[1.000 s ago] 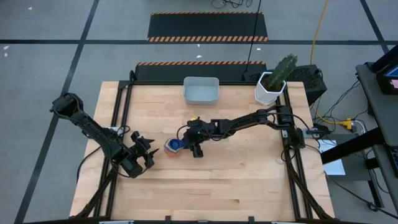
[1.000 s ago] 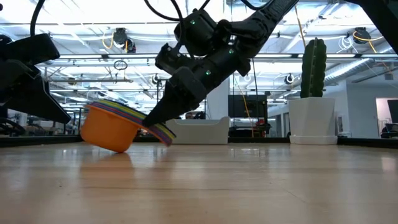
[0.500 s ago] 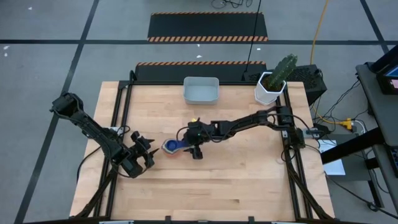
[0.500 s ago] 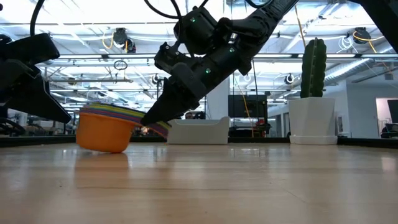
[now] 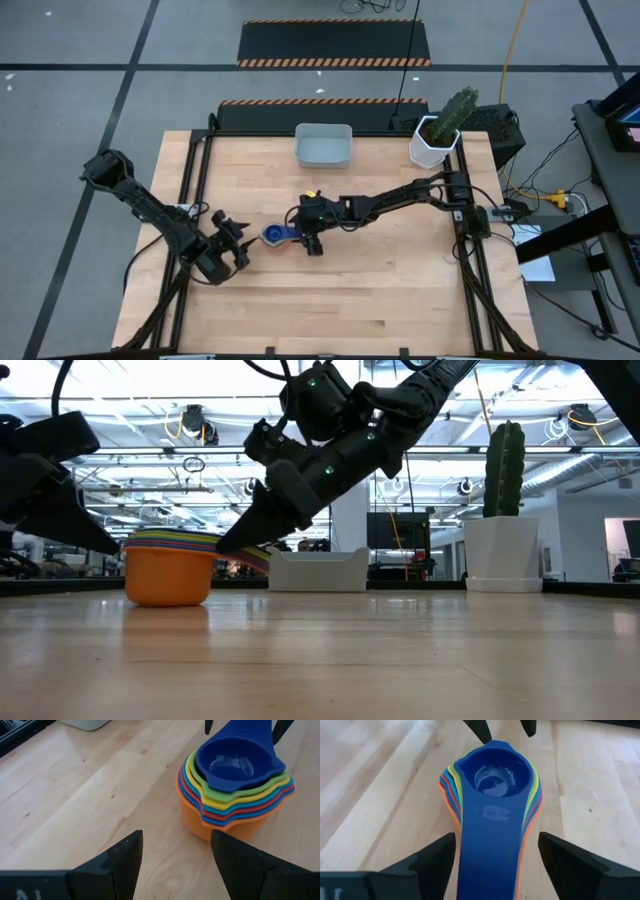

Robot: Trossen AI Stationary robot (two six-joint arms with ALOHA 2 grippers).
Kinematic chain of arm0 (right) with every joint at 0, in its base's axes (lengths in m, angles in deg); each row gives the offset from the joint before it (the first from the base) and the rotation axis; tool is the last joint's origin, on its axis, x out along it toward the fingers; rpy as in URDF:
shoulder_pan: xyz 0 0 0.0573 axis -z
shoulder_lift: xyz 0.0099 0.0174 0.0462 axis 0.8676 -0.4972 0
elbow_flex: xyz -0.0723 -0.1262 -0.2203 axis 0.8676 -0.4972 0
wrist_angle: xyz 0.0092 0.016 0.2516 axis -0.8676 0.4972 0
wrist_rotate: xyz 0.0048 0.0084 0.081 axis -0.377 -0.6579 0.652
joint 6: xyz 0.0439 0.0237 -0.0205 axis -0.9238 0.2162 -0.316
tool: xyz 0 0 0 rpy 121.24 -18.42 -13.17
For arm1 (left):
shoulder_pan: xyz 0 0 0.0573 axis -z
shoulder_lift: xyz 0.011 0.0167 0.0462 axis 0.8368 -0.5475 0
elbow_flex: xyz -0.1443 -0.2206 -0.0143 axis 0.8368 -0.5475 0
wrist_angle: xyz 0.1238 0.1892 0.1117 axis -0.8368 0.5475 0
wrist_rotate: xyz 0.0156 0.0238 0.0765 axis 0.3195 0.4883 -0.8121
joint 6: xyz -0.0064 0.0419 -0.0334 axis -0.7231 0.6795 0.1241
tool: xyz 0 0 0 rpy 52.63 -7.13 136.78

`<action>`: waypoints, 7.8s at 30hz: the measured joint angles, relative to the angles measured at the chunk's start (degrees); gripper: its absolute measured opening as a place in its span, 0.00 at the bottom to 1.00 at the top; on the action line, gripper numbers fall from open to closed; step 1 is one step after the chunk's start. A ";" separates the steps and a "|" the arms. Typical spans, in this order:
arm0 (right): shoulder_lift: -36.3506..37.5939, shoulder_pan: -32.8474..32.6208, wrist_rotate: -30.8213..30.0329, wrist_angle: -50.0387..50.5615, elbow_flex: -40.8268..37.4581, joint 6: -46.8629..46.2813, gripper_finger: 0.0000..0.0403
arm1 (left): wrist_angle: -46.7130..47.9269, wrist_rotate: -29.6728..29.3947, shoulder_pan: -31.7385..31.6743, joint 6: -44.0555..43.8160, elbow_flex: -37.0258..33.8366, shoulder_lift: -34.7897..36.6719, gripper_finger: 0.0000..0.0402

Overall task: Nest measuring cups in basket
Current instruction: Put the nested measuring cups into the gray bin

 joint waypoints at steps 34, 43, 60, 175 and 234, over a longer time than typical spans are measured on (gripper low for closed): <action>-1.47 0.00 -0.13 1.46 0.04 2.32 0.49 | -5.86 2.25 -5.01 9.10 0.00 0.02 0.59; -1.55 0.02 -0.73 1.83 0.04 2.60 0.40 | -5.86 2.34 -5.01 9.13 0.02 0.02 0.59; -0.70 2.00 0.11 2.85 0.00 2.97 0.38 | -5.80 -1.37 -5.77 9.75 0.00 -0.07 0.59; 7.47 10.44 -14.57 8.80 0.02 21.79 0.05 | -58.71 20.55 -38.78 62.40 -15.47 9.62 0.26; 7.43 23.34 -37.55 -22.16 -13.15 50.03 0.05 | -52.94 17.11 -38.76 66.31 -15.58 18.80 0.26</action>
